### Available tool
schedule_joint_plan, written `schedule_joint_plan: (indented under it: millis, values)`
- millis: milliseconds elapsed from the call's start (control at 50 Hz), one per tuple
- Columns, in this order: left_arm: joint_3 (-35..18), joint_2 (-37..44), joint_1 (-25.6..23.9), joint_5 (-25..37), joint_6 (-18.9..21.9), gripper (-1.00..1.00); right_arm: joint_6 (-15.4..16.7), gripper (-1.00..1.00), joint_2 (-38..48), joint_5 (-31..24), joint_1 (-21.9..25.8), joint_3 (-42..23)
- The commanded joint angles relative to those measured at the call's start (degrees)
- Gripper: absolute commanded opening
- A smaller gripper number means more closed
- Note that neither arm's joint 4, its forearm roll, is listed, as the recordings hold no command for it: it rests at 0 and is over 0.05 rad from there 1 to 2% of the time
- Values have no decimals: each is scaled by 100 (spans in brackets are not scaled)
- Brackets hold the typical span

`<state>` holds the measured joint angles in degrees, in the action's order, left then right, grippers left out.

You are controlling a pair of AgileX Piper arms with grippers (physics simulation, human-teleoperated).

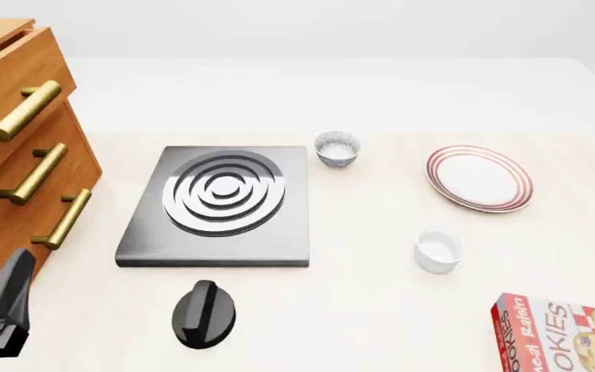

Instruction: Pick the akita bowl next to the cookies box and place it on the plate.

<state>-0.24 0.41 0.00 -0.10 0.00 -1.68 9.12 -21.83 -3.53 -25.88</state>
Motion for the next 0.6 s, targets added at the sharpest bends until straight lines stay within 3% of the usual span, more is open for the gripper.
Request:
schedule_joint_plan:
  millis: [20, 160, 200, 220, 260, 340, 360, 380, 400, 420, 480, 500, 600]
  values:
    - [0, 0, 0, 0, 0, 100, 602, 100, 950, -1228, -486, -1625]
    - [0, 0, 0, 0, 0, 100, 670, 100, 1545, -1728, -688, -2321]
    - [0, 0, 0, 0, 0, 100, 552, 100, 1800, -1833, -781, -2440]
    - [0, 0, 0, 0, 0, 100, 252, 100, 1921, -1963, -663, -2578]
    - [0, 0, 0, 0, 0, 100, 433, 100, 2093, -2014, -860, -2684]
    - [0, 0, 0, 0, 0, 100, 35, 100, 2520, -2272, -799, -2898]
    - [0, 0, 0, 0, 0, 100, 21, 100, 2535, -2303, -752, -3021]
    - [0, 0, 0, 0, 0, 100, 304, 100, 2652, -2247, -1024, -3085]
    - [0, 0, 0, 0, 0, 100, 305, 100, 2653, -2247, -1024, -3086]
    - [0, 0, 0, 0, 0, 100, 93, 100, 2773, -2327, -926, -3230]
    - [0, 0, 0, 0, 0, 100, 280, 100, 2979, -2310, -1198, -3330]
    - [0, 0, 0, 0, 0, 100, 155, 100, 3091, -2413, -1137, -3516]
    - [0, 0, 0, 0, 0, 100, 161, 100, 3438, -2484, -1356, -3824]
